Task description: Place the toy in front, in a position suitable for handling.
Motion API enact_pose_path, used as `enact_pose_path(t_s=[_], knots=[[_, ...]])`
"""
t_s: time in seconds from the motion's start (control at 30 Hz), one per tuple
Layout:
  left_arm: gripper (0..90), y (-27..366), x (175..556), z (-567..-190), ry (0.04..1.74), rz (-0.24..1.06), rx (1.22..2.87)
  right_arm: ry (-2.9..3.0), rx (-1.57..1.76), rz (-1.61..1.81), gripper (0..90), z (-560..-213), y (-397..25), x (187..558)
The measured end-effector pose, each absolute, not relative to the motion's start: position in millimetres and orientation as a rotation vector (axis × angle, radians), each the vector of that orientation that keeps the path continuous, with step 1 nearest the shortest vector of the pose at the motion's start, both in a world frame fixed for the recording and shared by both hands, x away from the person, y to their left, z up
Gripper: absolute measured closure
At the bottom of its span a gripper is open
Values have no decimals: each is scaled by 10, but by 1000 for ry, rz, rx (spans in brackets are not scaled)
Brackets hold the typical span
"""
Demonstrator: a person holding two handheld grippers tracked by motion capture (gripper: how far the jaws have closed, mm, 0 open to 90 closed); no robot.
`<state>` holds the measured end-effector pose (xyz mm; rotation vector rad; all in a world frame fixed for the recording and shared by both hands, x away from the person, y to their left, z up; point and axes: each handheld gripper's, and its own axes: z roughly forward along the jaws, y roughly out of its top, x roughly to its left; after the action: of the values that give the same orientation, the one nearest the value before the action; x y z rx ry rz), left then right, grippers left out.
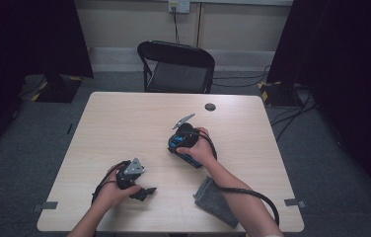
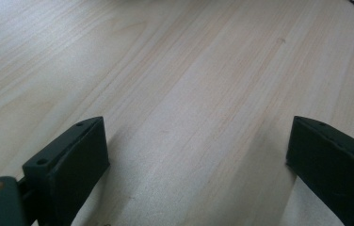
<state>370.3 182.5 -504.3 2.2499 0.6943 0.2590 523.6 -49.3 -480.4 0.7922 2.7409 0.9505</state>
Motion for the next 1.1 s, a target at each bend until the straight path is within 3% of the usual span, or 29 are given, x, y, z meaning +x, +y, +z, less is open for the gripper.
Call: enact_pose_path(t_s=[0.53,0.8,1.1], knots=[[54,1824,3703,-5043,695,259,2250,2752,732,932,239,-4883,-460,5242],[54,1824,3704,-5045,694,258,2248,2748,729,971,188,-4799,-486,5274],[54,1825,3703,-5043,694,259,2250,2711,755,1054,183,-4646,-750,5193]])
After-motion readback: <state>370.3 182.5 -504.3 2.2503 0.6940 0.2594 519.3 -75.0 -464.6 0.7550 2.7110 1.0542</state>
